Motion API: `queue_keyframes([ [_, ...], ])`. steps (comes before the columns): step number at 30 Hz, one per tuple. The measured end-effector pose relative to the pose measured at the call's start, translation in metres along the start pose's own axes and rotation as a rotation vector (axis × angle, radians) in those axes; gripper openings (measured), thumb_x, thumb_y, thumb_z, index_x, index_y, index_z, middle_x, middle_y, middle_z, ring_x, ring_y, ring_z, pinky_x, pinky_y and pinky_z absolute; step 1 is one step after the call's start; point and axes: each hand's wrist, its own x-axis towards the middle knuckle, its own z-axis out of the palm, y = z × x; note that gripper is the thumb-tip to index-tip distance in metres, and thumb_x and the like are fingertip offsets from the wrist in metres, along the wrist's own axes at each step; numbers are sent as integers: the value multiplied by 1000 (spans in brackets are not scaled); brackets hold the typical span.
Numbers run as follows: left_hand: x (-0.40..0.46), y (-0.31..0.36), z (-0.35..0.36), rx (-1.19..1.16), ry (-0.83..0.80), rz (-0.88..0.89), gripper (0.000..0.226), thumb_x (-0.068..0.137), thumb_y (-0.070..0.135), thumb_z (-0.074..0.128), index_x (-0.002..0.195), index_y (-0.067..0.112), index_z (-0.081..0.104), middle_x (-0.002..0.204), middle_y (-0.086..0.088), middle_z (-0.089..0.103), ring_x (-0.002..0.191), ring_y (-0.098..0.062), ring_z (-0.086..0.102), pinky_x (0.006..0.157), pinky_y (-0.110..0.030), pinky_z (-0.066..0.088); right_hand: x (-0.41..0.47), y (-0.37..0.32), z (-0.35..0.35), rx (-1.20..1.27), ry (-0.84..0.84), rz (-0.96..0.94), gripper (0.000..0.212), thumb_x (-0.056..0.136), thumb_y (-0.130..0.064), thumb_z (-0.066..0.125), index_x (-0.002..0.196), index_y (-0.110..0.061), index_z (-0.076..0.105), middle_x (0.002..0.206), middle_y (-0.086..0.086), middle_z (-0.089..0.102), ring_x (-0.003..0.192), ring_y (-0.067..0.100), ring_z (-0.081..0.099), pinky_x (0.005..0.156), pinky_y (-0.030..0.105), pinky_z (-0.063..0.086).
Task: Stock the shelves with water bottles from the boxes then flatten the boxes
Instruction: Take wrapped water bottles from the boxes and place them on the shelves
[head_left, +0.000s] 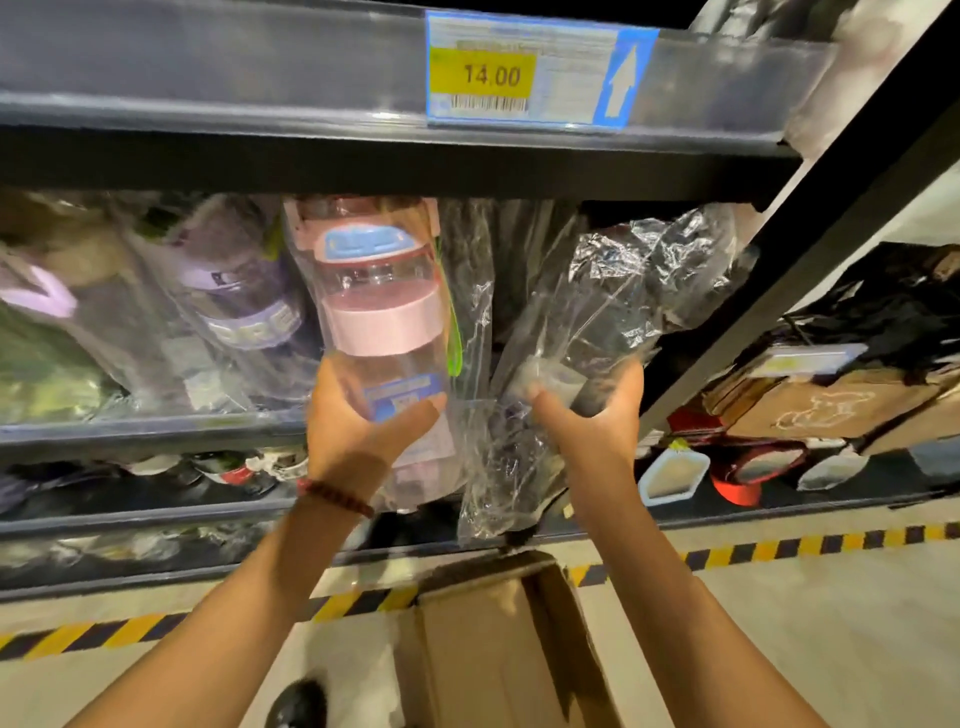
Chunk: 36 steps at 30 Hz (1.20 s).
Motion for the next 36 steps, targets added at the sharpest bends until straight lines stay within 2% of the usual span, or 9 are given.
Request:
queue_keyframes([
  [6, 12, 3, 1, -5, 15, 117, 78, 45, 40, 76, 115, 20, 47, 110, 1, 61, 92, 4, 61, 72, -9, 47, 11, -4, 14, 80, -10, -36, 101, 78, -22, 76, 151, -24, 7, 131, -21, 32, 121, 1, 28, 96, 24, 32],
  [11, 21, 6, 2, -4, 13, 154, 66, 46, 37, 77, 104, 32, 48, 108, 4, 62, 98, -2, 62, 78, -15, 49, 13, -5, 24, 118, 44, -43, 104, 73, -24, 78, 151, -24, 9, 145, -4, 31, 132, 14, 35, 110, 40, 36],
  [13, 24, 8, 3, 10, 15, 160, 64, 45, 38, 76, 102, 36, 47, 107, 8, 61, 97, -1, 61, 79, -16, 49, 15, -6, 28, 122, 63, -58, 98, 77, -19, 77, 150, -23, 12, 143, -6, 35, 131, 14, 35, 107, 34, 37],
  [17, 29, 10, 4, 4, 8, 183, 65, 47, 35, 78, 104, 35, 47, 108, 8, 61, 99, -2, 60, 82, -17, 49, 20, -11, 34, 113, 89, -78, 84, 78, -16, 74, 142, -28, 21, 110, -28, 36, 111, 3, 41, 89, 19, 34],
  [19, 32, 11, 4, 7, 2, 191, 64, 47, 31, 79, 103, 35, 47, 106, 12, 59, 96, 3, 60, 80, -14, 48, 22, -13, 35, 113, 86, -71, 74, 79, -16, 74, 133, -32, 26, 109, -26, 37, 102, -5, 43, 86, 16, 34],
  [25, 39, 11, 5, 48, -8, 193, 60, 53, 21, 80, 98, 38, 44, 102, 19, 55, 88, 15, 56, 73, -7, 45, 31, -15, 29, 102, 47, -67, 90, 82, -18, 72, 150, -22, 13, 120, -24, 28, 111, -8, 32, 92, 15, 29],
  [29, 41, 9, 6, 30, -5, 196, 64, 47, 32, 81, 99, 37, 45, 104, 16, 56, 91, 11, 57, 74, -8, 46, 32, -16, 29, 113, 30, -54, 92, 82, -19, 71, 151, -22, 10, 126, -17, 22, 119, -2, 22, 96, 21, 26],
  [33, 44, 6, 6, 7, 12, 208, 65, 46, 39, 78, 102, 36, 46, 106, 10, 59, 100, -6, 60, 80, -18, 49, 30, -15, 30, 158, 19, -47, 90, 81, -14, 72, 150, -22, 13, 123, -17, 30, 118, 3, 35, 91, 21, 36],
  [36, 44, 5, 4, -22, 11, 226, 68, 46, 36, 78, 106, 35, 46, 110, 10, 59, 104, -5, 60, 83, -19, 50, 25, -11, 32, 174, 29, -59, 87, 79, -10, 73, 146, -20, 19, 121, -9, 44, 109, 6, 51, 80, 16, 47],
])
